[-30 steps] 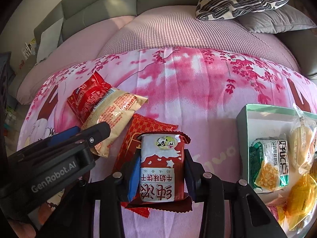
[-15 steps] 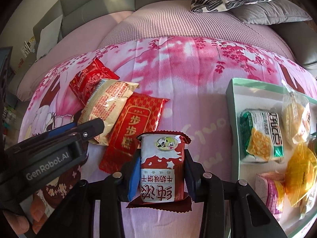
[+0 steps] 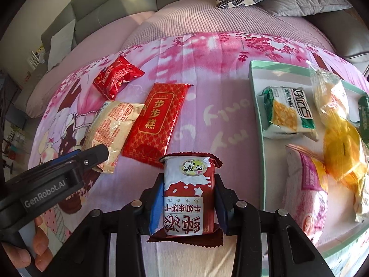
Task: Organize snacks
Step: 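Lift both packs and carry them toward the tray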
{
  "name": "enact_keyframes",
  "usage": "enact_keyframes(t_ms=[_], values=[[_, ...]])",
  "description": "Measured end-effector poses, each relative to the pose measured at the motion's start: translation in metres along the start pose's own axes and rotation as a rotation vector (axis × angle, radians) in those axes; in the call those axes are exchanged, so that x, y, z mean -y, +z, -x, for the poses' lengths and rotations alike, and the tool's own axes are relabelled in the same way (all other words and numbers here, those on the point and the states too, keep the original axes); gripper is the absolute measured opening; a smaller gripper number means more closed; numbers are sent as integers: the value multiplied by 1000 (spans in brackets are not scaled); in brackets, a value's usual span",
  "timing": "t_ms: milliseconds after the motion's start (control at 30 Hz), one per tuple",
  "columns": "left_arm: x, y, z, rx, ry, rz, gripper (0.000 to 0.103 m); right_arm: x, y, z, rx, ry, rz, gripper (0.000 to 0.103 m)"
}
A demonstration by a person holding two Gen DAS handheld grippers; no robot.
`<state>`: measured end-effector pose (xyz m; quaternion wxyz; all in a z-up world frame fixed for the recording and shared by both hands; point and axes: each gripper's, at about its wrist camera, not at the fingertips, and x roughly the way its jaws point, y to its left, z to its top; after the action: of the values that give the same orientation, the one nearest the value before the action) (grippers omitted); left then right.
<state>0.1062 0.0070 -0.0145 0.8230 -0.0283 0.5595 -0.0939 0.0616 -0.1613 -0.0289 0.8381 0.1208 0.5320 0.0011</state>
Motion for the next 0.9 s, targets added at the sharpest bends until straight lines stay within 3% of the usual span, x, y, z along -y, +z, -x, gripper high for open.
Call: enact_keyframes(t_ms=[533,900], values=[[14,2,38,132,-12,6,53,19,3,50,125,39,-47,42],[64,9,52,200,-43,-44,53,52,9,79,198,6,-112,42]])
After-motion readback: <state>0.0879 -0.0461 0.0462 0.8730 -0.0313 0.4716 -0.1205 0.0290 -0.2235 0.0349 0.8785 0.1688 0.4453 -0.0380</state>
